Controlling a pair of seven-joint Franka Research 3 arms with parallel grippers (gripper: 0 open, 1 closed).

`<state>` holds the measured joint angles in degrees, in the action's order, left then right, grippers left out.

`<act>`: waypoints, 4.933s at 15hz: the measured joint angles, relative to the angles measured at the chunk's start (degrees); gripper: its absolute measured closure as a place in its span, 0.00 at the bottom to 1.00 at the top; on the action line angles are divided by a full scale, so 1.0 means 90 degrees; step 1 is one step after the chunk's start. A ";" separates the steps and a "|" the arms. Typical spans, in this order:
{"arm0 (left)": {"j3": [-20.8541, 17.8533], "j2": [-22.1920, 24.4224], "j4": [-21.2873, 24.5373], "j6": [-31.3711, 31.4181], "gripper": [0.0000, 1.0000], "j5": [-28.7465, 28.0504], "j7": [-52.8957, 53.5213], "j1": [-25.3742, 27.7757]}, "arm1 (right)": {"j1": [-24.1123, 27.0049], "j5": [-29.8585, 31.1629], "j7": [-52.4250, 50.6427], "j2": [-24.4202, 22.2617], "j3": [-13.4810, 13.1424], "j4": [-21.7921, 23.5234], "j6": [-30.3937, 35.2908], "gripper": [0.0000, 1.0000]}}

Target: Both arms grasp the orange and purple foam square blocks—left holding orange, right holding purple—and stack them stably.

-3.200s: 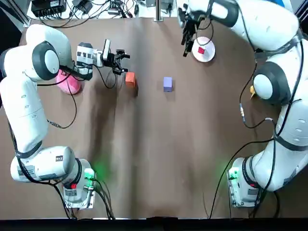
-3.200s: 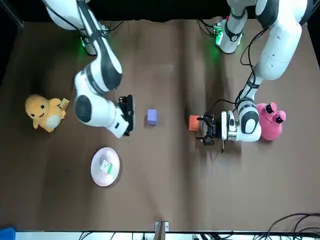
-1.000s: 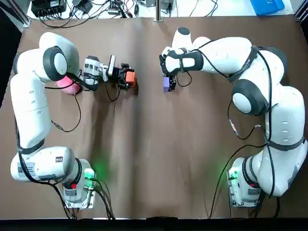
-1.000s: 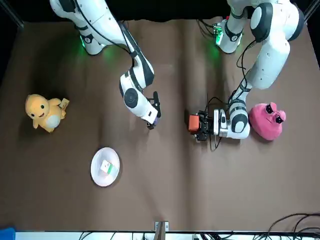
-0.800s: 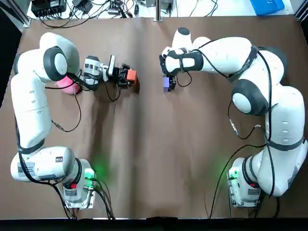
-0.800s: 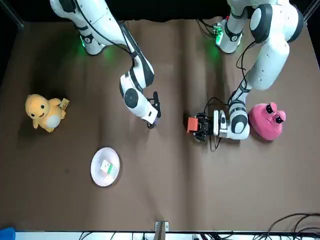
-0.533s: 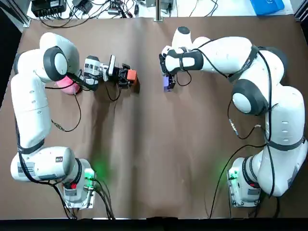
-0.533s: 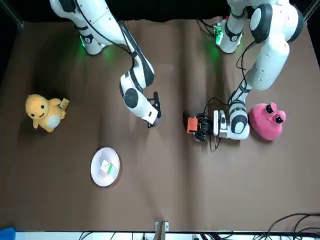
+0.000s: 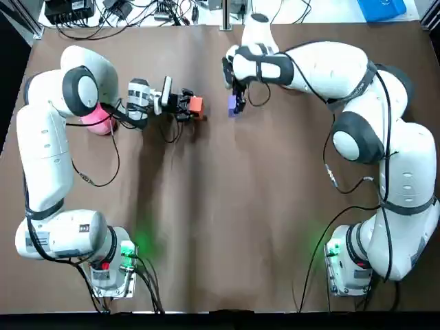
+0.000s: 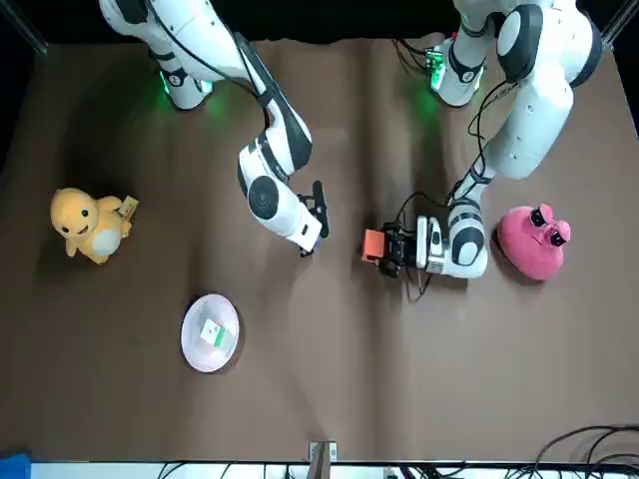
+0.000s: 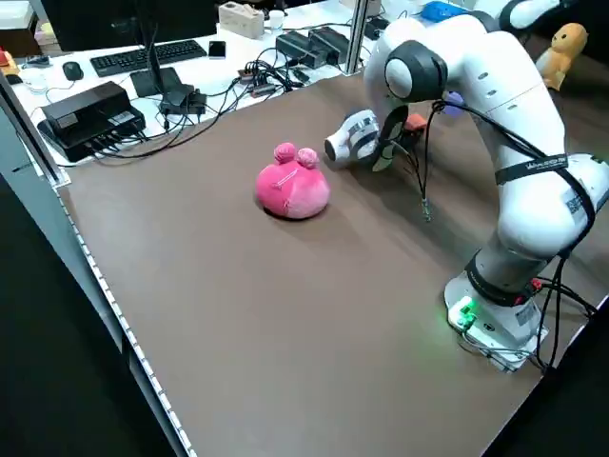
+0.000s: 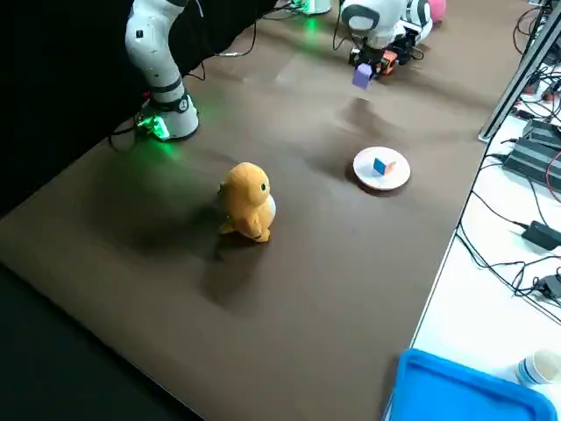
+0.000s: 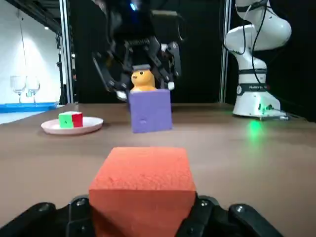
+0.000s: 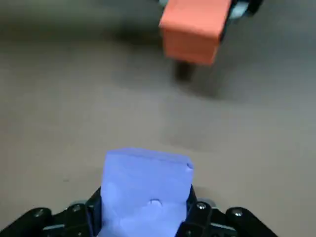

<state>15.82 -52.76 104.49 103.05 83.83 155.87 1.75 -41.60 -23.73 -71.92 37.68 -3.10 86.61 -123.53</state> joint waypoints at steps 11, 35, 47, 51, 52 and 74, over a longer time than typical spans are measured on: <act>-0.0001 -0.0339 -0.0606 0.0838 0.40 0.1182 0.0014 -0.1296 | -0.0137 -0.0360 0.0994 0.0004 0.0054 -0.0714 0.0077 0.34; 0.0053 -0.0465 -0.0731 0.1227 0.40 0.1204 0.0029 -0.1414 | -0.0261 0.0111 0.1033 0.0576 0.0053 -0.0833 -0.0242 0.34; 0.0056 -0.0463 -0.0732 0.1239 0.40 0.1204 0.0029 -0.1415 | -0.0377 0.0144 0.1033 0.0753 0.0055 -0.0839 -0.0491 0.32; 0.0056 -0.0463 -0.0733 0.1240 0.40 0.1204 0.0029 -0.1416 | -0.0380 0.0145 0.1033 0.0777 0.0054 -0.0840 -0.0507 0.32; 0.0056 -0.0463 -0.0733 0.1241 0.40 0.1204 0.0030 -0.1416 | -0.0380 0.0145 0.1033 0.0779 0.0054 -0.0840 -0.0508 0.32; 0.0061 -0.0456 -0.0735 0.1266 0.40 0.1203 0.0086 -0.1418 | -0.0377 0.0141 0.1051 0.0814 0.0025 -0.0865 -0.0458 0.29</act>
<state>16.37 -56.86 97.88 114.44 94.66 156.65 -11.01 -44.99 -22.45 -62.46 45.01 -2.88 78.83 -127.65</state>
